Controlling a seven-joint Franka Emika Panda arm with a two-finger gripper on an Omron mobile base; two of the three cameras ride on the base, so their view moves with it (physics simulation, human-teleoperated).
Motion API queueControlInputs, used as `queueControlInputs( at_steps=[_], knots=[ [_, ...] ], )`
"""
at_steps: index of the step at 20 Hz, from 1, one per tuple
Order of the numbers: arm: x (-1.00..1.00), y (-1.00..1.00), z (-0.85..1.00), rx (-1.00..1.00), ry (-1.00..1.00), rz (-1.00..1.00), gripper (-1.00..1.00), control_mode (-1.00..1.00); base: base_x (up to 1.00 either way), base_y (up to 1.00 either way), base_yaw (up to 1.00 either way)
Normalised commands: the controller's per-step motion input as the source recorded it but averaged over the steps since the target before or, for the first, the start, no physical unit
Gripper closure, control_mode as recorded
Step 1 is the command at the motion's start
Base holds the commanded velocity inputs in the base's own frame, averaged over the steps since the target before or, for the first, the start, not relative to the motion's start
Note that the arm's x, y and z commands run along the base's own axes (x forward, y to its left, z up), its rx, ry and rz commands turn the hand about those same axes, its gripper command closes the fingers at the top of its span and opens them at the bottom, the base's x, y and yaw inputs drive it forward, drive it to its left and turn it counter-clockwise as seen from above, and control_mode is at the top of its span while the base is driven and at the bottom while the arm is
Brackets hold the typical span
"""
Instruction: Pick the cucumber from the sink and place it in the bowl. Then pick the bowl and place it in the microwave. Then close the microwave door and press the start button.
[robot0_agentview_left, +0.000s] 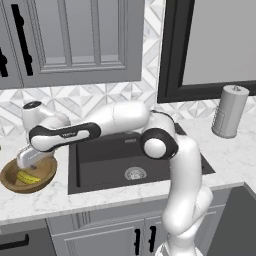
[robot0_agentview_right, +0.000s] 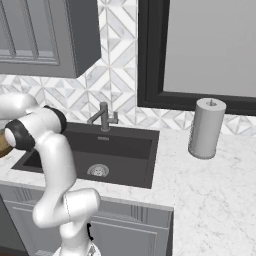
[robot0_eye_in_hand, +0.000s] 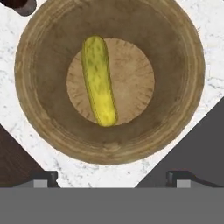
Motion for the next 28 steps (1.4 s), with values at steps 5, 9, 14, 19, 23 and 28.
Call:
queueControlInputs(
  at_steps=[5,9,14,19,23,28],
  knots=[
    [0.00,-0.26,0.19,0.01,0.00,-0.52,-1.00,-1.00,0.00,0.00,0.00],
    [0.00,-0.43,0.10,0.00,0.00,-0.50,-1.00,-1.00,0.00,0.00,0.00],
    [0.00,-0.38,0.00,0.08,0.00,-0.37,-1.00,-1.00,0.00,0.00,0.00],
    [0.22,-0.03,-0.01,0.21,0.04,-0.11,-1.00,-1.00,0.00,0.00,0.00],
    [0.47,0.00,-0.09,0.17,0.13,0.04,-1.00,-1.00,0.00,0.00,0.00],
    [0.27,-0.03,-0.19,0.00,0.09,0.03,-1.00,-1.00,0.00,0.00,0.00]
  ],
)
